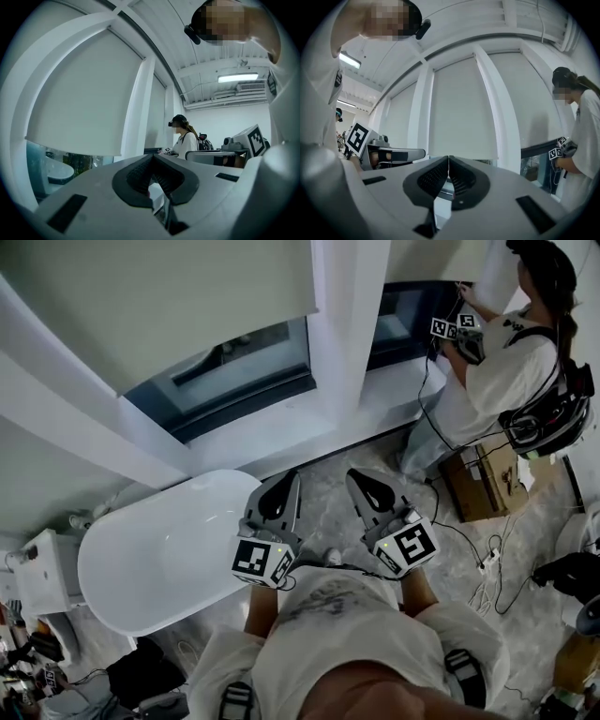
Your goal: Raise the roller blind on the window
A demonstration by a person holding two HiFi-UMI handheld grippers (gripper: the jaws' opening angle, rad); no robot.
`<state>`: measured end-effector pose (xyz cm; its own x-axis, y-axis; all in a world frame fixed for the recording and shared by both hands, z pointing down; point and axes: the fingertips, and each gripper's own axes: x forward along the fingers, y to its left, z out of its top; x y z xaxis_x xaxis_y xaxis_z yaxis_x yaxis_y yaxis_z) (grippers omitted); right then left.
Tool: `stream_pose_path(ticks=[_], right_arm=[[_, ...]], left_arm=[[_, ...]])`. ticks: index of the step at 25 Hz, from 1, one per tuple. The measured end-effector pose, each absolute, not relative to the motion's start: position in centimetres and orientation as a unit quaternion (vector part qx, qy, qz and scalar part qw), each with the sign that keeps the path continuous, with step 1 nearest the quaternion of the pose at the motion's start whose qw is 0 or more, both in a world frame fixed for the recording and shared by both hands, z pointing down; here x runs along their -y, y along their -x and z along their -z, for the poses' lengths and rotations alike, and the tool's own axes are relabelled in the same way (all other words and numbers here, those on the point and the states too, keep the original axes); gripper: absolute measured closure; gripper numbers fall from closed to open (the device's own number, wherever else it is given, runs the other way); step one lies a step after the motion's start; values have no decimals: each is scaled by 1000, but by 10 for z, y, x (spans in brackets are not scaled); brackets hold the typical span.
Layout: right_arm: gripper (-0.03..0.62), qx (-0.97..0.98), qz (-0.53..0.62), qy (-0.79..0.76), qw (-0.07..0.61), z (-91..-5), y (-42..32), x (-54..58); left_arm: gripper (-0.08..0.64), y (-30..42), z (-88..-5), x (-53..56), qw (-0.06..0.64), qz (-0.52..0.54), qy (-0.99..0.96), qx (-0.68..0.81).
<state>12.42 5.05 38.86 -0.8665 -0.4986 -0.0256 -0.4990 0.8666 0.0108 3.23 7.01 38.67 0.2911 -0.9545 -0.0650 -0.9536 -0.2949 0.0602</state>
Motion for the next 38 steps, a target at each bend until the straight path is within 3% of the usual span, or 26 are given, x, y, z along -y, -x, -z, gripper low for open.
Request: stream_pose_path(ticks=[10,38], right_arm=[[531,-968,-4,250,9,-395,-113,-13],[531,-951,-12,308,-23,-390,-1,167]], left_arm=[[552,-23,-393,-32,1,31,-798,602],[552,94,-388,151,5,29,-821,571]])
